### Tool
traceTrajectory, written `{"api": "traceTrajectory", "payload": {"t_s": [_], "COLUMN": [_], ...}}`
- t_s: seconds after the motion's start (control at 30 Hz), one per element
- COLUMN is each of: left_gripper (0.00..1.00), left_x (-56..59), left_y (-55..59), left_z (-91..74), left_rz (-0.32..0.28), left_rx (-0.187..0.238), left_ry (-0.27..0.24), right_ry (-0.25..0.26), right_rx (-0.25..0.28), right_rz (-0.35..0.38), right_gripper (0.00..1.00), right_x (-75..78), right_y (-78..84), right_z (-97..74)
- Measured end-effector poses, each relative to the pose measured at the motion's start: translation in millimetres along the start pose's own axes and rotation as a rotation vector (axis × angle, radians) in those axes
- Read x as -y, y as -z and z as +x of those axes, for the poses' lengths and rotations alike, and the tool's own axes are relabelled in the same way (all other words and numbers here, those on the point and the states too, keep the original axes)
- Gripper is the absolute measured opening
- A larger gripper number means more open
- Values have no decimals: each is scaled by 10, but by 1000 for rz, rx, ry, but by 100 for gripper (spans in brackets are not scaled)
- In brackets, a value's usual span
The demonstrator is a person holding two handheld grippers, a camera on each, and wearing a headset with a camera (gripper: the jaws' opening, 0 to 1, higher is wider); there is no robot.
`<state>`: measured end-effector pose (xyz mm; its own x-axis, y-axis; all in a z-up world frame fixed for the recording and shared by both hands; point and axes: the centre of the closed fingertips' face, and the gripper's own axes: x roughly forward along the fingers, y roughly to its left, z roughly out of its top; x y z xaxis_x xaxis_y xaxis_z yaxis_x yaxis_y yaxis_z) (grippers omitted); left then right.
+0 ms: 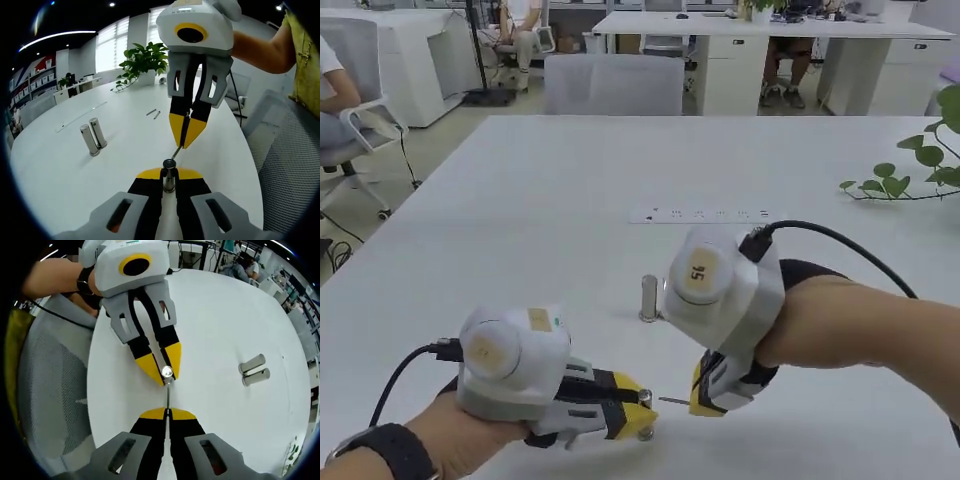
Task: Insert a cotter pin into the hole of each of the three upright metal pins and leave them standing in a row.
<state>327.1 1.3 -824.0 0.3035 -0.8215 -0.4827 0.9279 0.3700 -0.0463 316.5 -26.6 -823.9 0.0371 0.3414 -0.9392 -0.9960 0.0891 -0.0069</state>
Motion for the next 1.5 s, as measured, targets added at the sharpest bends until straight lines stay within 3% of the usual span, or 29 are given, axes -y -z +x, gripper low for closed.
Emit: {"api": "traceTrajectory", "payload": {"t_s": [0.83, 1.5], "left_gripper": [7, 7], "left_x": [14, 61], "left_y": [-3, 13], "left_z": [10, -15], "left_rz": [-24, -18], "left_rx": [2, -14], "left_ry": [-69, -62], "right_ry": [-2, 8], "right_rx": [5, -24], "right_rz": [1, -65], "right_gripper": [2, 2], "right_x": [-31, -39], "right_y": [-90, -138], "right_z": [24, 32]}}
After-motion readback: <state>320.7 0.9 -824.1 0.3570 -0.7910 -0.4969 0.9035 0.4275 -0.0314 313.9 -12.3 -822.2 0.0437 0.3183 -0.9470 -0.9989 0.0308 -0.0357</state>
